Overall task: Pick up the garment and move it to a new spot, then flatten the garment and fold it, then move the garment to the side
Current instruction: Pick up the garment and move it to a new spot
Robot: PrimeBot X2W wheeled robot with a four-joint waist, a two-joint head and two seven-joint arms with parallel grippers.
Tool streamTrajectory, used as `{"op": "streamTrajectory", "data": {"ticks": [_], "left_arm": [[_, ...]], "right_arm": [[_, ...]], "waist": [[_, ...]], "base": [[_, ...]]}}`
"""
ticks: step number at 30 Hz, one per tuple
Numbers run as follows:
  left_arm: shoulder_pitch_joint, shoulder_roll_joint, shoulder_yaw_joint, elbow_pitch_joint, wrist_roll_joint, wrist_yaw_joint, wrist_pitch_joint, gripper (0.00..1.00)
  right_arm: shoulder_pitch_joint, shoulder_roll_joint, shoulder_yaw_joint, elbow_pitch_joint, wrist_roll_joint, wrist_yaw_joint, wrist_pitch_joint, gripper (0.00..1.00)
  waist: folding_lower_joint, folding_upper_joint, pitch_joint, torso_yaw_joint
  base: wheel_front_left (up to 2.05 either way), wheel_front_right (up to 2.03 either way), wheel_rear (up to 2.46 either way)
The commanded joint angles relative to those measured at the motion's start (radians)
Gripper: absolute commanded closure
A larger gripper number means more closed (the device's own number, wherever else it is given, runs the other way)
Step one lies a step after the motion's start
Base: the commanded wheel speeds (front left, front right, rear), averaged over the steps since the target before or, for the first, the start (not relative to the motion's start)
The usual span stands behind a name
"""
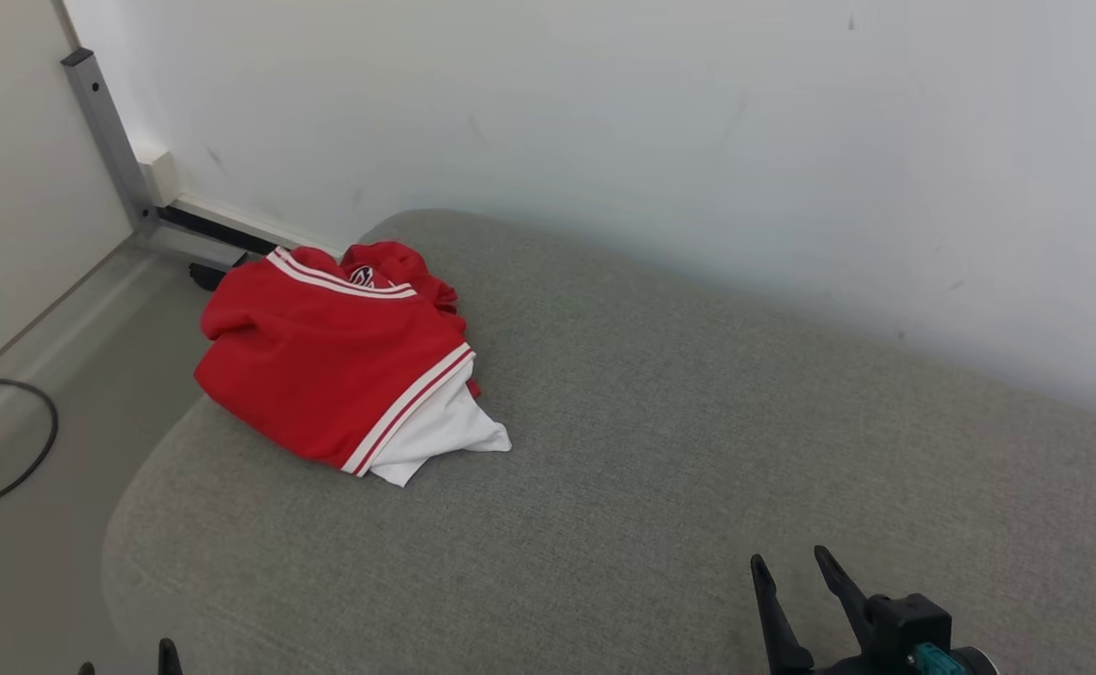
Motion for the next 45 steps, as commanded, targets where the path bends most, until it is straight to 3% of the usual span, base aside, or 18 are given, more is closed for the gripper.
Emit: {"op": "streamTrajectory", "data": {"ticks": [1, 15, 19, 24, 33, 41, 45], "left_arm": [[0.013, -0.001, 0.001, -0.007, -0.012, 0.005, -0.003, 0.0], [0.01, -0.001, -0.018, -0.024, -0.035, 0.036, -0.003, 0.0], [-0.053, 0.008, -0.04, 0.024, -0.02, 0.011, -0.003, 0.0], [-0.267, 0.044, -0.09, 0.137, -0.012, -0.023, 0.003, 0.0], [-0.721, 0.15, -0.141, 0.478, -0.018, -0.056, 0.11, 0.0], [-0.912, 0.186, -0.135, 0.665, -0.099, -0.067, 0.26, 0.0], [-0.988, 0.226, -0.109, 0.763, -0.117, -0.025, 0.316, 0.0]], "right_arm": [[-0.011, -0.002, 0.005, 0.006, 0.002, -0.002, -0.003, 0.0], [-0.039, -0.002, 0.033, 0.031, 0.009, -0.002, -0.005, 0.0], [-0.02, -0.002, 0.019, 0.024, -0.003, -0.002, -0.005, 0.0], [-0.005, -0.002, -0.011, -0.015, -0.05, -0.002, 0.001, 0.0], [-0.012, -0.004, 0.002, -0.235, -0.19, -0.002, 0.12, 0.0], [0.04, -0.043, -0.009, -0.456, -0.222, -0.002, 0.214, 0.0], [0.084, -0.067, -0.032, -0.577, -0.223, -0.002, 0.259, 0.0]], "waist": [[0.0001, 0.0, 0.019, 0.024], [0.0001, 0.0, 0.036, 0.036], [0.0001, 0.0, 0.041, 0.036], [0.0001, 0.0, 0.092, 0.031], [0.0001, 0.0, 0.305, -0.12], [0.0001, 0.0, 0.439, -0.198], [0.0001, 0.0, 0.51, -0.223]], "base": [[0.0, 0.0, 0.0], [0.0, 0.0, 0.0], [0.0, 0.0, 0.0], [0.0, 0.0, 0.0], [0.0, 0.0, 0.0], [0.0, 0.0, 0.0], [0.0, 0.0, 0.0]]}}
